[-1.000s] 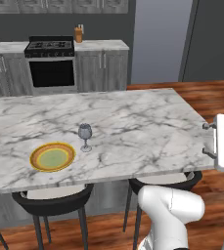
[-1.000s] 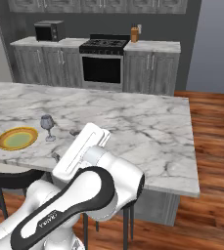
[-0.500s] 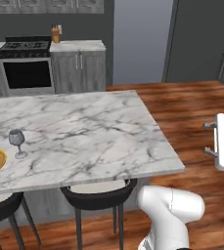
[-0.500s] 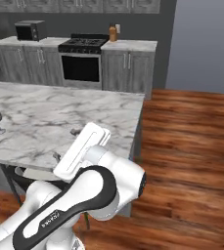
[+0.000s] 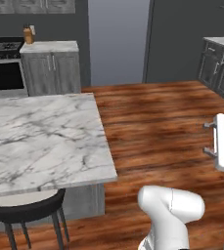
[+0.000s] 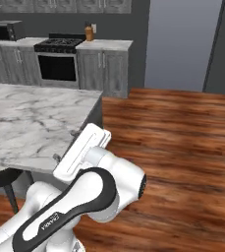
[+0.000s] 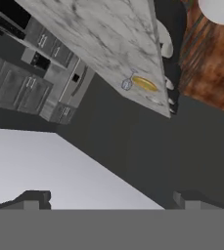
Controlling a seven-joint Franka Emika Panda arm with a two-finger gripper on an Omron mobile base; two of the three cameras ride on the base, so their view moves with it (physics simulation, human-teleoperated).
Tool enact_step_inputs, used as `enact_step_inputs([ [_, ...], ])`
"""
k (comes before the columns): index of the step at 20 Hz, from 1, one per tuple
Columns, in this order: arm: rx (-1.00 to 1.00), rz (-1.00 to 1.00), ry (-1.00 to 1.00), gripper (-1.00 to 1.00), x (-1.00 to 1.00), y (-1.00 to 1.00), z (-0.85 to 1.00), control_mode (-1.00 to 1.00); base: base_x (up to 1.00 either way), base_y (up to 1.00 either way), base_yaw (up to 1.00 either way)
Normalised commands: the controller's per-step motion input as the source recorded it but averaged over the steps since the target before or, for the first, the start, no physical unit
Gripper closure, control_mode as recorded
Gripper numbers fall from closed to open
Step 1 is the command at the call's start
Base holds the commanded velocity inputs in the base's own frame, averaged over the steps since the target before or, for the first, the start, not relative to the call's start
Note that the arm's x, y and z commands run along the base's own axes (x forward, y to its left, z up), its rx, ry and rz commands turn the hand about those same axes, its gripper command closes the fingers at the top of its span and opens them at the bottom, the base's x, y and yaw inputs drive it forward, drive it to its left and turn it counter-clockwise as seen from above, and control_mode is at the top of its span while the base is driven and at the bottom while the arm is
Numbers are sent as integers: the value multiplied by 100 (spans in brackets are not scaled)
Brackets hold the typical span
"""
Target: Retrieve the wine glasses from the counter and place one next to each plate.
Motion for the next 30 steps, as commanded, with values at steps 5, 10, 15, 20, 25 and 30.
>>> enact_step_inputs([
  [5,0,0,0,-100,0,0,0,100,55,-100,-19],
  [10,0,0,0,-100,0,0,0,100,56,-93,-23],
  [15,0,0,0,-100,0,0,0,100,78,-67,-35],
  [20,0,0,0,-100,0,0,0,100,97,-33,-50],
  [25,0,0,0,-100,0,0,0,100,100,-1,-48],
  [30,0,0,0,-100,0,0,0,100,100,0,-25],
])
